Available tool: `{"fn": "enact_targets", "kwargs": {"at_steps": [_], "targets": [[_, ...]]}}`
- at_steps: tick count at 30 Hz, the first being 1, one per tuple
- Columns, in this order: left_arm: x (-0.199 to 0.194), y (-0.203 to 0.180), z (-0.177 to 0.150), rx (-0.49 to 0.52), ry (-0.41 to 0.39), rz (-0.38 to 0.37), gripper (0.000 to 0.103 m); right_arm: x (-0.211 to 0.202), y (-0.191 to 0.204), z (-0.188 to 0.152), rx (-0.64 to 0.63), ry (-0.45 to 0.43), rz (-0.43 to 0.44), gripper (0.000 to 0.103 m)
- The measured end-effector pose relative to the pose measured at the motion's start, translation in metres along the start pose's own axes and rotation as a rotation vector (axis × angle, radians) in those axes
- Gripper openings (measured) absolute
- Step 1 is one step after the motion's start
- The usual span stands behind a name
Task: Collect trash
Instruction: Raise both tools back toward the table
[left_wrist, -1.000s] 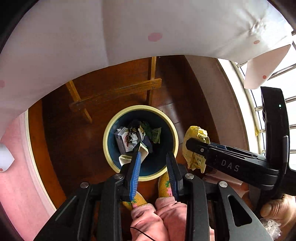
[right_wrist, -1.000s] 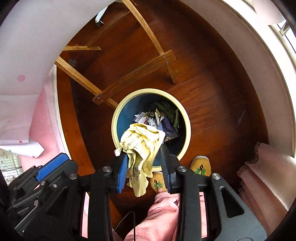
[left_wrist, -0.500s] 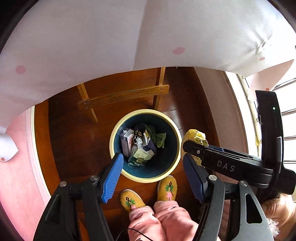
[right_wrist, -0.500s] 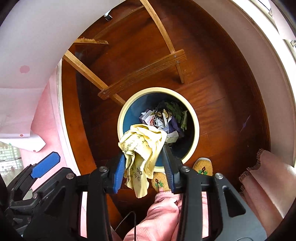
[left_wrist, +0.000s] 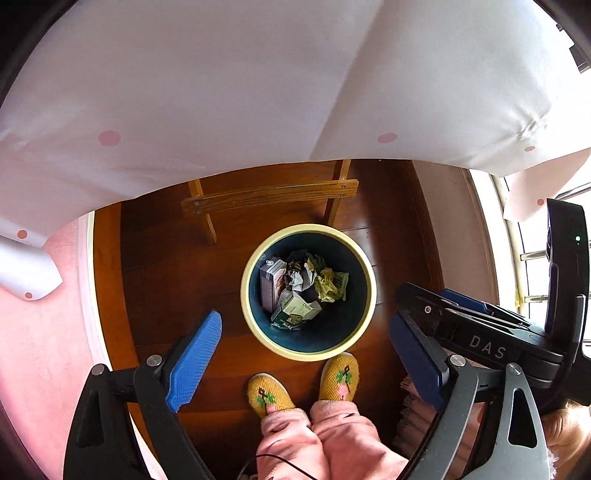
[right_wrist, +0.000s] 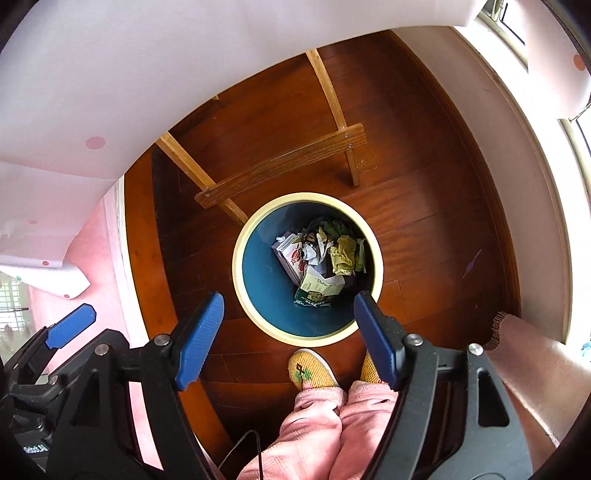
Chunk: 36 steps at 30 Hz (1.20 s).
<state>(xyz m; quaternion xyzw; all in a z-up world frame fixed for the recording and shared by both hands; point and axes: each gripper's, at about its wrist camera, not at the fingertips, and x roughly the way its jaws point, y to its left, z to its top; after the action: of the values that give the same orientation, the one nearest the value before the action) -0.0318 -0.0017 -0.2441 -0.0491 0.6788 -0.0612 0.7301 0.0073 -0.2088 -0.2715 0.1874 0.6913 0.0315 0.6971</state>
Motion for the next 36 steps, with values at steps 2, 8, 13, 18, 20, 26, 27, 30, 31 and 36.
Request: {"fn": "enact_targets", "kwargs": {"at_steps": [2, 8, 13, 18, 20, 26, 27, 30, 31, 36], "targets": [[-0.009, 0.002, -0.001, -0.016, 0.008, 0.006, 0.094, -0.013, 0.004, -0.002, -0.005, -0.008, -0.004, 0.071], [-0.062, -0.001, -0.003, -0.018, 0.004, -0.012, 0.094, -0.064, 0.016, -0.010, -0.002, -0.033, -0.015, 0.071], [-0.127, -0.015, -0.008, 0.044, -0.047, -0.067, 0.094, -0.118, 0.029, -0.019, 0.000, -0.065, -0.018, 0.071], [-0.197, -0.029, -0.008, 0.115, -0.132, -0.094, 0.094, -0.175, 0.046, -0.031, -0.001, -0.107, -0.012, 0.071], [-0.224, -0.031, -0.005, 0.136, -0.166, -0.101, 0.094, -0.197, 0.053, -0.034, -0.004, -0.132, -0.011, 0.071], [-0.291, -0.030, 0.010, 0.151, -0.256, -0.136, 0.094, -0.259, 0.072, -0.035, -0.006, -0.236, -0.019, 0.071], [-0.299, -0.030, 0.014, 0.154, -0.268, -0.138, 0.094, -0.269, 0.075, -0.033, -0.005, -0.258, -0.020, 0.071], [-0.324, -0.032, 0.028, 0.178, -0.290, -0.139, 0.094, -0.297, 0.083, -0.027, -0.007, -0.323, -0.018, 0.071], [-0.331, -0.034, 0.033, 0.190, -0.298, -0.135, 0.094, -0.307, 0.087, -0.025, -0.011, -0.347, -0.020, 0.071], [-0.362, -0.047, 0.054, 0.257, -0.385, -0.132, 0.096, -0.348, 0.106, -0.007, -0.051, -0.451, -0.035, 0.071]]}}
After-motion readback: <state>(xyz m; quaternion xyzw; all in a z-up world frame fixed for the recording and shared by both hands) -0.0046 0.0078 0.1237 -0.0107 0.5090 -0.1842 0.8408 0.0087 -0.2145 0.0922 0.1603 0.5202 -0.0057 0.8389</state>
